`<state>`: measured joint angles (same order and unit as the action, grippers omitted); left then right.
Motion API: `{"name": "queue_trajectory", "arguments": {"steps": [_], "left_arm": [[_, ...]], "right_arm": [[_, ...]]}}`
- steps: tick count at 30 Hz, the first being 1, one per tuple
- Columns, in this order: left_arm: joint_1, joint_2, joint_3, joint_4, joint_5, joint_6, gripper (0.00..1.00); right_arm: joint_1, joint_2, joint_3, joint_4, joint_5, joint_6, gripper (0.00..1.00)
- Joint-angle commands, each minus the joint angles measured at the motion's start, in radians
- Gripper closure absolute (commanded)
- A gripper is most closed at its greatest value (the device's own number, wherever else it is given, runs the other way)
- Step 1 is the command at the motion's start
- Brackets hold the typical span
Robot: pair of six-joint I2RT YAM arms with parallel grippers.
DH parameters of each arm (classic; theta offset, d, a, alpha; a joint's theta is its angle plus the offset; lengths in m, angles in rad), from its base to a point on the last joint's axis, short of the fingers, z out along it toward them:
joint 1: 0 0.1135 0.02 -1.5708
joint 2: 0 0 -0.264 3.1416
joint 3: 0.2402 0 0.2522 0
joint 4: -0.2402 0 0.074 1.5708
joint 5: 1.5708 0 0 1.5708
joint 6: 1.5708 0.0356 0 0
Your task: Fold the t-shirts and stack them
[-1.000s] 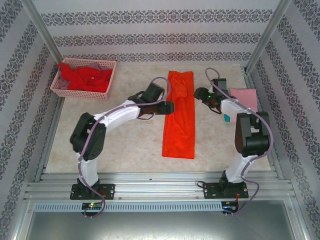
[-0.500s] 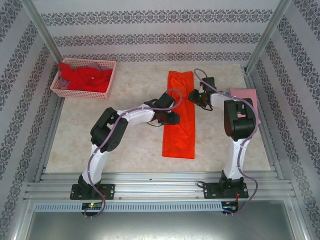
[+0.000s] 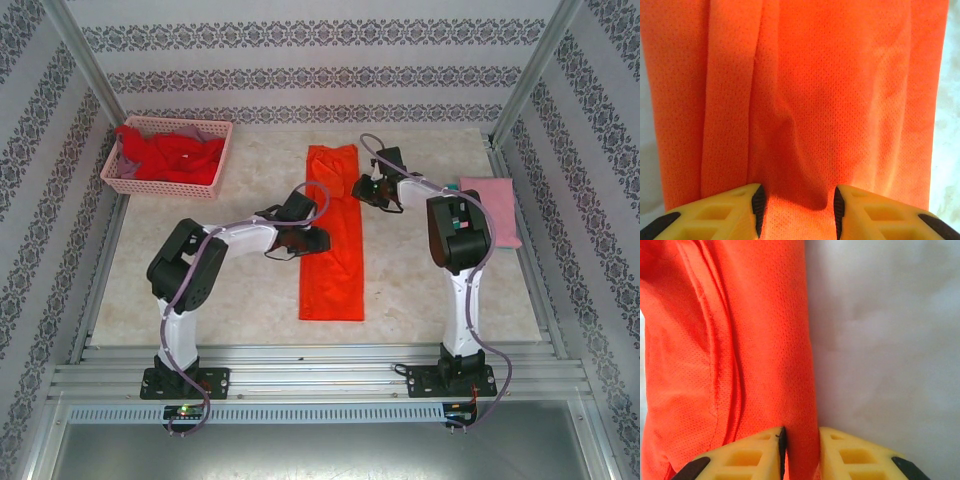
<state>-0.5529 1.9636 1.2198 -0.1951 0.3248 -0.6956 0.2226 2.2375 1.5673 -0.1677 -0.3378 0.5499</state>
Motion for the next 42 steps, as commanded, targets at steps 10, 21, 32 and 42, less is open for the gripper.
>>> {"name": "queue_trajectory", "arguments": {"steps": [10, 21, 32, 42], "left_arm": [[0.042, -0.149, -0.086, 0.006, -0.06, 0.036, 0.32], [0.157, -0.421, -0.232, 0.006, -0.219, 0.07, 0.0], [0.353, -0.752, -0.439, -0.024, -0.193, 0.265, 0.0], [0.456, -0.901, -0.536, -0.075, -0.174, 0.253, 0.0]], "right_arm": [[-0.005, -0.312, -0.258, 0.049, 0.042, -0.207, 0.38], [0.116, -0.766, -0.664, 0.028, 0.087, -0.498, 0.17], [0.605, -0.874, -0.777, -0.112, 0.209, -0.822, 0.03], [0.859, -0.616, -0.639, -0.105, 0.255, -0.879, 0.31]]}}
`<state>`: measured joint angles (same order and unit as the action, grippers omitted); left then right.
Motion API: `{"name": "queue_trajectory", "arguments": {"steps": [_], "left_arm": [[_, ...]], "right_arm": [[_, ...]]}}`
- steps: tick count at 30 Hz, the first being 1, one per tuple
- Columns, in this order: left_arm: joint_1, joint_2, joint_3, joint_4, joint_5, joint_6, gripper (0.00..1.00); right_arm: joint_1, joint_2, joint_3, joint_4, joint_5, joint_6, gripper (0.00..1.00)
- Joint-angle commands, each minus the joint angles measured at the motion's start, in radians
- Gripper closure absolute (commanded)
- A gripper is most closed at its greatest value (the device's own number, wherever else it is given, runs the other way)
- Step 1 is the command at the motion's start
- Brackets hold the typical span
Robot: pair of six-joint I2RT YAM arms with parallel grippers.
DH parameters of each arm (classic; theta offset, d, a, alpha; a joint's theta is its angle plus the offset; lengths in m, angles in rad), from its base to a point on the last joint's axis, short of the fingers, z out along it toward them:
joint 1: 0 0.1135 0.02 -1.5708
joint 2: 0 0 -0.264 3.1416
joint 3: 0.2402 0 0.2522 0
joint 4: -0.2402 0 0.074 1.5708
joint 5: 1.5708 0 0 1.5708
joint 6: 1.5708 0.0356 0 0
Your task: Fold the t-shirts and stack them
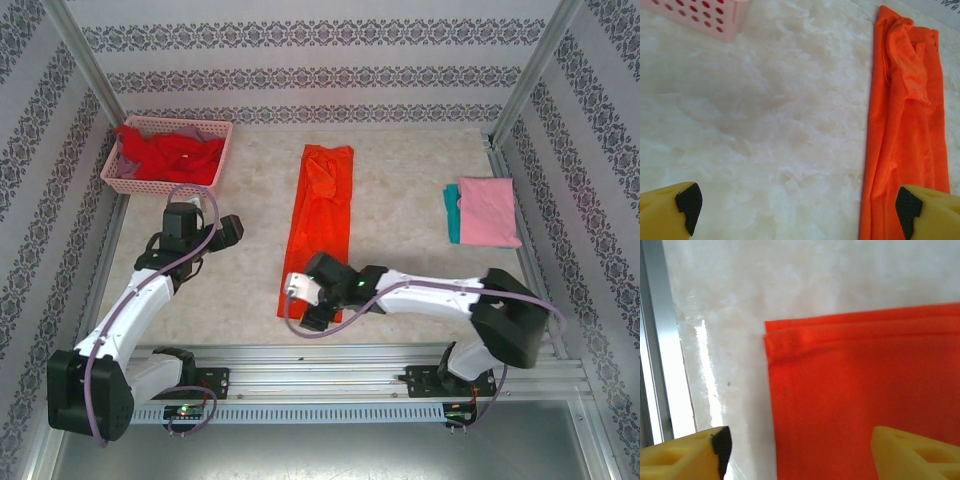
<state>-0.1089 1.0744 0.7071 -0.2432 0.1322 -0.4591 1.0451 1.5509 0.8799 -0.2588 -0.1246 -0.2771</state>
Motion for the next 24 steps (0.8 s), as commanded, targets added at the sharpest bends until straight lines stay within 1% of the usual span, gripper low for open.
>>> {"name": "queue_trajectory", "arguments": {"steps": [1, 4, 9, 12, 16, 20, 22, 24], "left_arm": [[0.012, -0.009, -0.036, -0.01, 0.028, 0.003, 0.0], [0.013, 0.003, -0.064, 0.035, 0.058, -0.028, 0.0], [0.012, 0.005, -0.074, 0.04, 0.066, -0.032, 0.0], [0.013, 0.001, -0.087, 0.063, 0.078, -0.046, 0.0], [0.012, 0.009, -0.108, 0.104, 0.09, -0.07, 0.0], [0.012, 0.016, -0.115, 0.119, 0.099, -0.082, 0.0], [0.012, 0.018, -0.116, 0.118, 0.098, -0.079, 0.0], [0.012, 0.015, -0.117, 0.117, 0.096, -0.075, 0.0]], "right_arm": [[0.041, 0.093, 0.058, -0.013, 0.043, -0.054, 0.33], [0.044, 0.141, 0.063, 0.008, 0.047, -0.051, 0.4], [0.034, 0.18, 0.064, -0.011, 0.072, -0.063, 0.42], [0.025, 0.181, 0.073, -0.035, 0.053, -0.07, 0.46], [0.005, 0.188, 0.087, -0.073, 0.009, -0.077, 0.56], [-0.012, 0.19, 0.094, -0.099, 0.014, -0.088, 0.69], [-0.013, 0.191, 0.093, -0.103, 0.035, -0.103, 0.7], [-0.012, 0.196, 0.097, -0.116, 0.05, -0.122, 0.64]]}}
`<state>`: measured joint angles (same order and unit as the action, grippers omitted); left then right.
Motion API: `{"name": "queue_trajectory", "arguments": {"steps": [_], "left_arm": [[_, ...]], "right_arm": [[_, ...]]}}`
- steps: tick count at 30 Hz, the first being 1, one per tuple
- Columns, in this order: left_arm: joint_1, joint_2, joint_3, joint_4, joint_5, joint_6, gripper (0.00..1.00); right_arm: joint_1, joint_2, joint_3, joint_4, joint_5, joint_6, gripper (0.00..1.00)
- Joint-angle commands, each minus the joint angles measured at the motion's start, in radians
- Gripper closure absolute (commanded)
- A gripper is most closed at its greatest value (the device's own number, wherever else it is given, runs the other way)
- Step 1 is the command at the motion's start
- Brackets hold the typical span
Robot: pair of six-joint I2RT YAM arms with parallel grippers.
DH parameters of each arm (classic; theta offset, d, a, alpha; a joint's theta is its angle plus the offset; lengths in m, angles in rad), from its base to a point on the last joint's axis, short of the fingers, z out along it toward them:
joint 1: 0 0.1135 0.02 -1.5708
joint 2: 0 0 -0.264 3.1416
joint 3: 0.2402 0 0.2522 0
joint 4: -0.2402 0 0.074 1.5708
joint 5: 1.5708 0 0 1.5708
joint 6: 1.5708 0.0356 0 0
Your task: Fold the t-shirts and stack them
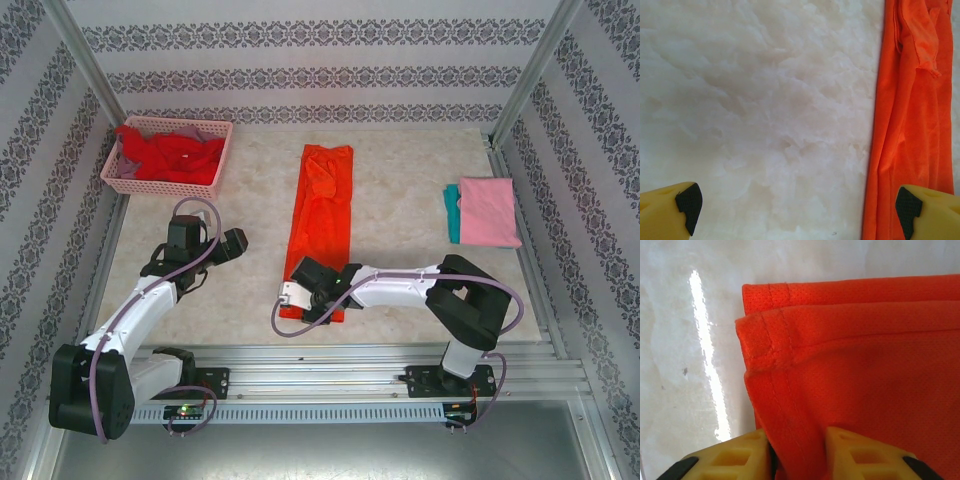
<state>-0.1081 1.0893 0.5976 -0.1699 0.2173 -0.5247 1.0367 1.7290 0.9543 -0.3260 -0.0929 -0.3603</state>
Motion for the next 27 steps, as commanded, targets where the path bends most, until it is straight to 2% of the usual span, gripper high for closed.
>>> {"name": "queue_trajectory", "arguments": {"steps": [1, 6, 13, 20, 22, 24, 26, 27], "left_arm": [[0.012, -0.001, -0.007, 0.041, 0.01, -0.008, 0.0], [0.012, -0.002, -0.01, 0.037, 0.005, -0.001, 0.0], [0.012, 0.0, -0.015, 0.046, 0.01, -0.008, 0.0], [0.012, -0.002, -0.012, 0.036, 0.004, 0.0, 0.0], [0.012, -0.003, -0.013, 0.037, 0.001, -0.003, 0.0], [0.013, -0.002, -0.015, 0.041, 0.001, -0.004, 0.0], [0.012, -0.002, -0.015, 0.041, -0.001, -0.005, 0.0], [0.012, -0.002, -0.015, 0.041, -0.001, -0.004, 0.0]], "right_arm": [[-0.003, 0.018, 0.024, -0.053, 0.018, -0.044, 0.62], [-0.001, 0.007, 0.02, -0.063, -0.034, -0.062, 0.57], [0.002, 0.064, 0.043, -0.078, 0.022, -0.067, 0.67], [0.017, 0.083, 0.054, -0.097, 0.051, -0.095, 0.63], [0.023, 0.094, 0.064, -0.113, 0.064, -0.107, 0.69], [0.027, 0.104, 0.07, -0.125, 0.08, -0.119, 0.88], [0.028, 0.104, 0.072, -0.136, 0.09, -0.131, 0.99], [0.028, 0.099, 0.072, -0.141, 0.093, -0.136, 1.0]]}}
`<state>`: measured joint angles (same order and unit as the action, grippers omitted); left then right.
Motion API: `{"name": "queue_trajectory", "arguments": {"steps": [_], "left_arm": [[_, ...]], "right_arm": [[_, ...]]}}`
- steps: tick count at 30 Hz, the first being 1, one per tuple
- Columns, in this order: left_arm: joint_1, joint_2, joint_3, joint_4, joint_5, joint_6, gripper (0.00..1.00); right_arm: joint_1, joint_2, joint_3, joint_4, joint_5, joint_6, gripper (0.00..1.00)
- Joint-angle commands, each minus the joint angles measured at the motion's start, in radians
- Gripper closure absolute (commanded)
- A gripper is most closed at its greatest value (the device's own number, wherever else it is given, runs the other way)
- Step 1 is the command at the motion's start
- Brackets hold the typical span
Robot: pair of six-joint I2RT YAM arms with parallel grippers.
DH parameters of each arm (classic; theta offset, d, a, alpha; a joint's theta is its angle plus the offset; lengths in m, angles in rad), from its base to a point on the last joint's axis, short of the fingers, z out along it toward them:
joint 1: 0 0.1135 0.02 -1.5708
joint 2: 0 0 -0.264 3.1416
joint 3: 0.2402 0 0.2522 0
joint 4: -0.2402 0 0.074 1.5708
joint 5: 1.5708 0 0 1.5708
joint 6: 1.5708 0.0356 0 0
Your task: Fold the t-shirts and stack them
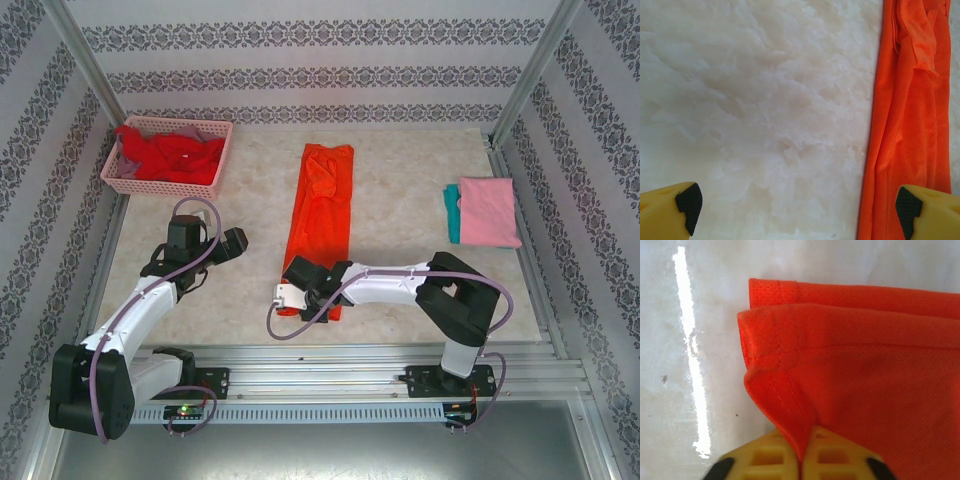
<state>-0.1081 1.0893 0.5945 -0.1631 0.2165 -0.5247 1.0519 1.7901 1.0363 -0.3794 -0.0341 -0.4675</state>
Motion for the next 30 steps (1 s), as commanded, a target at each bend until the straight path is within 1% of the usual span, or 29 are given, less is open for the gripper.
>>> {"name": "queue_trajectory", "arguments": {"steps": [1, 5, 9, 11, 13, 16, 18, 21, 24, 27, 30], "left_arm": [[0.011, -0.001, -0.012, 0.031, -0.002, -0.003, 0.0], [0.012, 0.002, -0.012, 0.034, -0.005, -0.003, 0.0], [0.012, 0.013, -0.01, 0.045, 0.006, -0.009, 0.0], [0.012, 0.019, -0.005, 0.056, 0.043, -0.004, 0.0], [0.01, 0.028, 0.009, 0.066, 0.104, 0.02, 0.0], [0.004, 0.03, 0.024, 0.064, 0.136, 0.06, 0.0], [-0.003, 0.019, 0.022, 0.08, 0.157, 0.106, 0.0], [-0.021, -0.012, 0.009, 0.106, 0.186, 0.194, 0.0], [-0.029, -0.046, -0.008, 0.13, 0.249, 0.317, 0.0], [-0.03, -0.087, -0.016, 0.163, 0.242, 0.389, 0.0], [-0.03, -0.117, 0.001, 0.163, 0.193, 0.456, 0.0]], "right_arm": [[0.013, 0.028, -0.009, -0.096, 0.034, -0.034, 1.0], [0.008, -0.031, -0.019, -0.13, -0.007, -0.052, 1.0], [-0.01, -0.102, -0.003, -0.205, -0.123, -0.041, 1.0], [-0.026, -0.127, 0.009, -0.233, -0.179, -0.041, 1.0], [-0.047, -0.133, 0.035, -0.271, -0.196, -0.06, 1.0], [-0.094, -0.139, 0.081, -0.317, -0.196, -0.096, 1.0], [-0.126, -0.141, 0.104, -0.325, -0.174, -0.121, 1.0], [-0.165, -0.12, 0.154, -0.341, -0.114, -0.161, 1.0], [-0.208, -0.084, 0.212, -0.342, -0.069, -0.186, 1.0], [-0.248, -0.046, 0.272, -0.347, -0.039, -0.216, 1.0], [-0.285, -0.008, 0.327, -0.34, -0.025, -0.25, 1.0]]}}
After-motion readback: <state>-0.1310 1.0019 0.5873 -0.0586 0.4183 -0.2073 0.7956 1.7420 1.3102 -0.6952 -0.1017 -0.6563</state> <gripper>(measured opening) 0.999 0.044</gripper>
